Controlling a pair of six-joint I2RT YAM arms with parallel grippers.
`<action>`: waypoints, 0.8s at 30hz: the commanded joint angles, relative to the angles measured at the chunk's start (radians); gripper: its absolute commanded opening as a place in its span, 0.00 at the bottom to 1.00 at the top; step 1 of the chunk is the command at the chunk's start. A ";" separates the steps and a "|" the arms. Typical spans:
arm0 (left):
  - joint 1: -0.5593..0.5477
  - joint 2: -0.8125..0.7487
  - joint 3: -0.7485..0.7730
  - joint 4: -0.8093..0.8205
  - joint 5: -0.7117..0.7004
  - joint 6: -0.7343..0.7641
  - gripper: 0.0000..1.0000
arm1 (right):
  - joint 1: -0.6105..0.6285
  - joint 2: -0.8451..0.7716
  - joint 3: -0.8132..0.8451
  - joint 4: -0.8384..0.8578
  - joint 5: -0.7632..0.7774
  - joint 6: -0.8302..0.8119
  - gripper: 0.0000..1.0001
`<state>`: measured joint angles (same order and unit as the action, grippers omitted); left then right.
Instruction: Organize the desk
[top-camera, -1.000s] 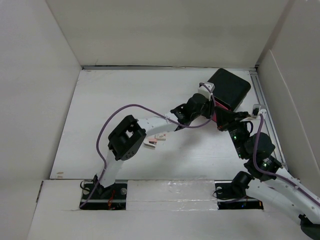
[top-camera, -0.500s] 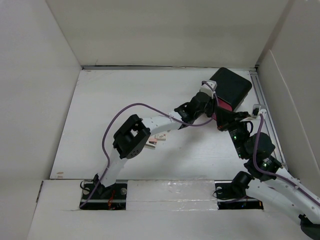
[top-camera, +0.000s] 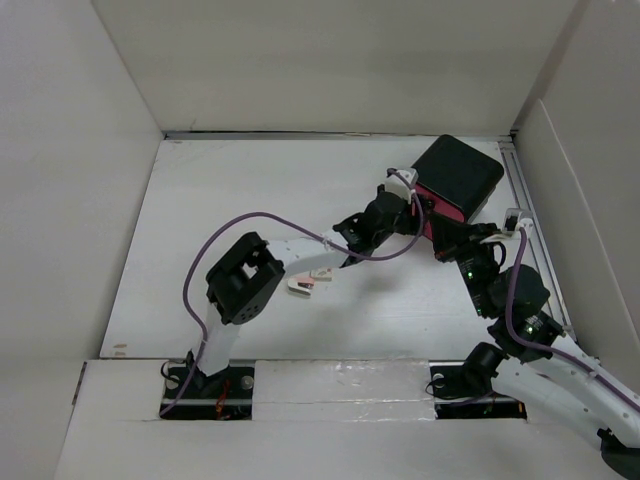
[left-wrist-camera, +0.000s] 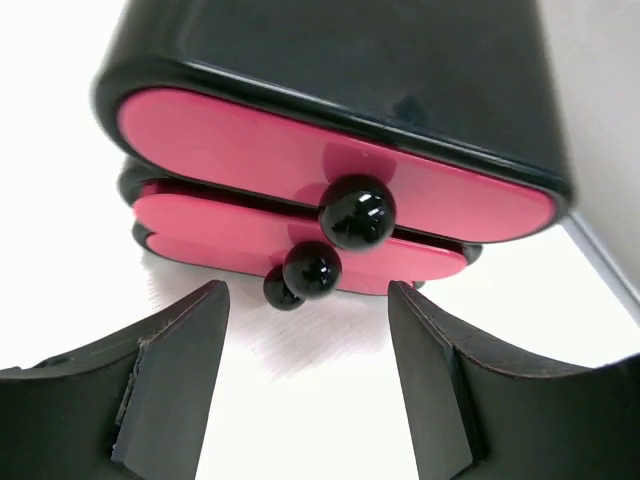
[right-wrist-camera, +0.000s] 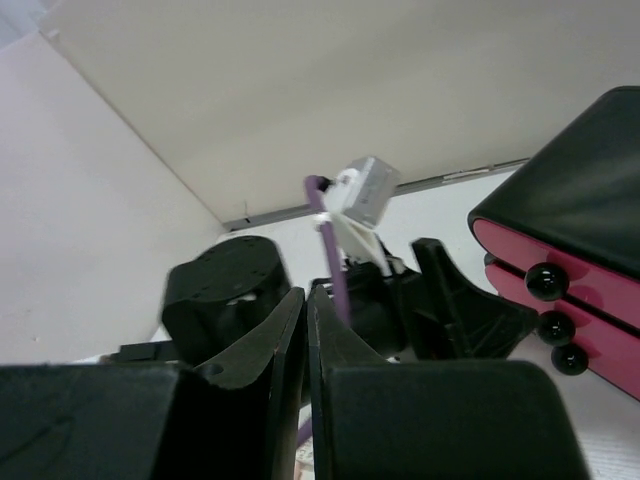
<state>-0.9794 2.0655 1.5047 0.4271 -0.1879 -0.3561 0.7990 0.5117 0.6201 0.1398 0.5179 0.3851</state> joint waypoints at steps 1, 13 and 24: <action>0.007 -0.163 -0.056 0.119 -0.022 0.003 0.60 | -0.004 0.002 0.012 0.044 0.018 -0.003 0.11; 0.007 -0.052 -0.034 0.038 0.140 0.043 0.49 | -0.004 0.004 0.015 0.041 0.014 -0.006 0.11; 0.007 0.083 0.121 -0.050 0.117 0.100 0.53 | -0.004 0.017 0.016 0.043 0.013 -0.009 0.23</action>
<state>-0.9794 2.1490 1.5448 0.3798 -0.0681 -0.2905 0.7990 0.5251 0.6201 0.1406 0.5274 0.3840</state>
